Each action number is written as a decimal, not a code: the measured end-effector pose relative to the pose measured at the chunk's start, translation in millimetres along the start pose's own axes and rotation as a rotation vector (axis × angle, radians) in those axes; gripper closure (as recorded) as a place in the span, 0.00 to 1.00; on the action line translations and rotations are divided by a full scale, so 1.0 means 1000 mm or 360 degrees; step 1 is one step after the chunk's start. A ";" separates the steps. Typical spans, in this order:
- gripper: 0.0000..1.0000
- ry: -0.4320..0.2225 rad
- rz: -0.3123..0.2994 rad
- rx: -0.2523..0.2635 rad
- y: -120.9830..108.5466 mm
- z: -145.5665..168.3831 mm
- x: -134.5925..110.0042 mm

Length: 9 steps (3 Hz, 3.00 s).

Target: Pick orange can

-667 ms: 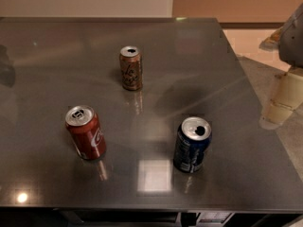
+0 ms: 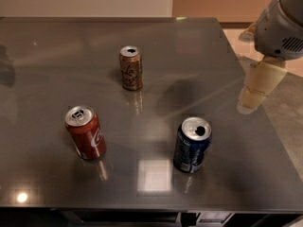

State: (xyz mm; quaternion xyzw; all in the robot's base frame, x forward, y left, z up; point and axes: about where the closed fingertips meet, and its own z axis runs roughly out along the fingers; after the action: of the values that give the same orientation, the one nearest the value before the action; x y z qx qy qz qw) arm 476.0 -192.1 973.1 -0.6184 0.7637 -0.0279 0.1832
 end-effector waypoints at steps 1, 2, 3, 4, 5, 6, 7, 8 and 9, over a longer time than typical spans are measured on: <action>0.00 -0.0136 -0.0024 -0.0030 -0.022 0.017 -0.027; 0.00 -0.0279 -0.0008 -0.0059 -0.047 0.037 -0.061; 0.00 -0.0372 0.0000 -0.0097 -0.072 0.059 -0.100; 0.00 -0.0420 -0.0013 -0.0131 -0.087 0.084 -0.143; 0.00 -0.0465 0.0013 -0.0149 -0.097 0.111 -0.185; 0.00 -0.0484 0.0061 -0.0169 -0.102 0.136 -0.222; 0.00 -0.0473 0.0101 -0.0188 -0.101 0.156 -0.244; 0.17 -0.0445 0.0112 -0.0212 -0.095 0.169 -0.255; 0.41 -0.0424 0.0112 -0.0242 -0.090 0.173 -0.255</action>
Offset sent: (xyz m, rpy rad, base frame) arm 0.1135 0.0914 -0.0115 0.2863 -0.0021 0.0767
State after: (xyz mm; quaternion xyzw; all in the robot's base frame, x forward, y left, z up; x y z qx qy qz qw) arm 657.6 61.6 898.7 -0.6015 0.7537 0.1188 0.2366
